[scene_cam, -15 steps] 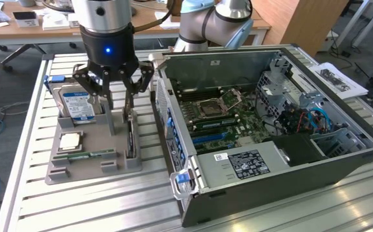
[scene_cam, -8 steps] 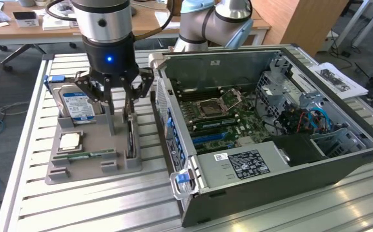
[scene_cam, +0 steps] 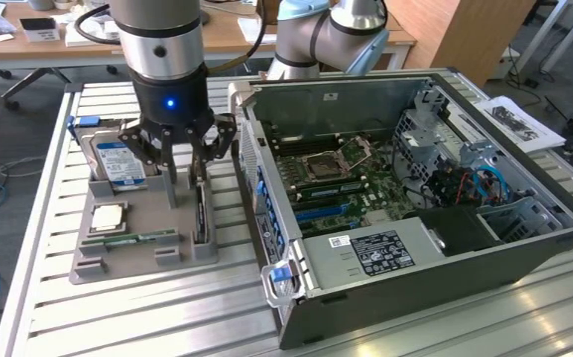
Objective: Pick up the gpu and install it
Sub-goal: 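Pick up the gpu and move the gpu toward the slot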
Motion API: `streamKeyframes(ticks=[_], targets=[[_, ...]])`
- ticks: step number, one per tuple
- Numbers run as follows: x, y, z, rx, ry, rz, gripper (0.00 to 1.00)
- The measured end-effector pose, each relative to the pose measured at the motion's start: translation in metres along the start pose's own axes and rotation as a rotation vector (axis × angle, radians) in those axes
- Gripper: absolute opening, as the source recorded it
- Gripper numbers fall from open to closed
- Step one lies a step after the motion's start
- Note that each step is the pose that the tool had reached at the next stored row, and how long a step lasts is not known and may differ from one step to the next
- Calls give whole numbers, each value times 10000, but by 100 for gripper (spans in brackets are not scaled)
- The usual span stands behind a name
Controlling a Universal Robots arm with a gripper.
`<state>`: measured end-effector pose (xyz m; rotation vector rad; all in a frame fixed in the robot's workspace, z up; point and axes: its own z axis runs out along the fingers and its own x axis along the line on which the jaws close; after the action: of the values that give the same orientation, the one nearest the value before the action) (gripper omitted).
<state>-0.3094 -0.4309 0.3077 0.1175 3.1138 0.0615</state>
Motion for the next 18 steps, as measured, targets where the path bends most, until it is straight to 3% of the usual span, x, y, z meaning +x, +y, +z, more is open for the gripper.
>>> streamKeyframes(ticks=[18], targets=[[8, -13, 327, 0, 0, 0, 47]])
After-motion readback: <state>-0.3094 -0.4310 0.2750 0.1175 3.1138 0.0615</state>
